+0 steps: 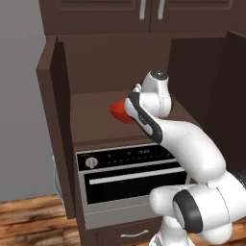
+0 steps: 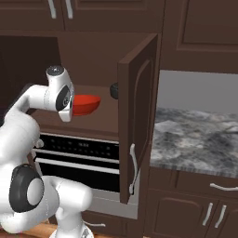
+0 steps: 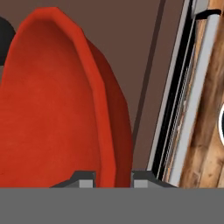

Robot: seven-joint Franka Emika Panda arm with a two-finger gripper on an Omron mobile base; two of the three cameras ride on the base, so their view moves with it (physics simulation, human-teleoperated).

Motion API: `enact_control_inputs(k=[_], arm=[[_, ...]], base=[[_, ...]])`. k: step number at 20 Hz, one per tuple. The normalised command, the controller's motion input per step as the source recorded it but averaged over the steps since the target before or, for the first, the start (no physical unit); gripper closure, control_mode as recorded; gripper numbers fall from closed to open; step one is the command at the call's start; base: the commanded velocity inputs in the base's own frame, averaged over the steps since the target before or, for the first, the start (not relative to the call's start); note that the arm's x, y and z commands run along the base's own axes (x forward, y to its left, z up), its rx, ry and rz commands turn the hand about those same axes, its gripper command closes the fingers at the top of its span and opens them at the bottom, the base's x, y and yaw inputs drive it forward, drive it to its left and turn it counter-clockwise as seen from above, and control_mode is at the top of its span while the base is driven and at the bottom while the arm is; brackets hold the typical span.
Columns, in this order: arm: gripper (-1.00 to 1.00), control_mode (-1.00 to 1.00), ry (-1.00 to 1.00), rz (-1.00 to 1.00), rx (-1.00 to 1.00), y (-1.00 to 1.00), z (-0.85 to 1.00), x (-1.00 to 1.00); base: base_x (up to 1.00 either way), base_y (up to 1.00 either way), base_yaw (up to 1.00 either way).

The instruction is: Pick the mug and place it in the sink. Pick the bowl and place it in the open cabinet and then close the cabinet.

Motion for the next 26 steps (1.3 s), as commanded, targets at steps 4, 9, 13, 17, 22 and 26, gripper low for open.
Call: enact_control_inputs(k=[4, 9, 13, 17, 22, 26], arm=[[1.0, -1.0, -0.01, 0.01, 0.0, 0.01, -0.38, 0.44], [1.0, -1.0, -0.05, 0.0, 0.0, 0.0, -0.35, 0.51], [1.0, -1.0, -0.02, 0.0, 0.0, 0.0, -0.28, 0.56], [1.0, -1.0, 0.0, 0.0, 0.04, 0.0, -0.16, 0.51], [1.0, -1.0, 0.0, 0.0, 0.06, 0.0, -0.27, 0.43], [1.0, -1.0, 0.0, 0.0, 0.03, 0.01, -0.28, 0.41]], base=[[0.0, 0.0, 0.0], [0.0, 0.0, 0.0], [0.0, 0.0, 0.0], [0.0, 0.0, 0.0], [0.0, 0.0, 0.0], [0.0, 0.0, 0.0]])
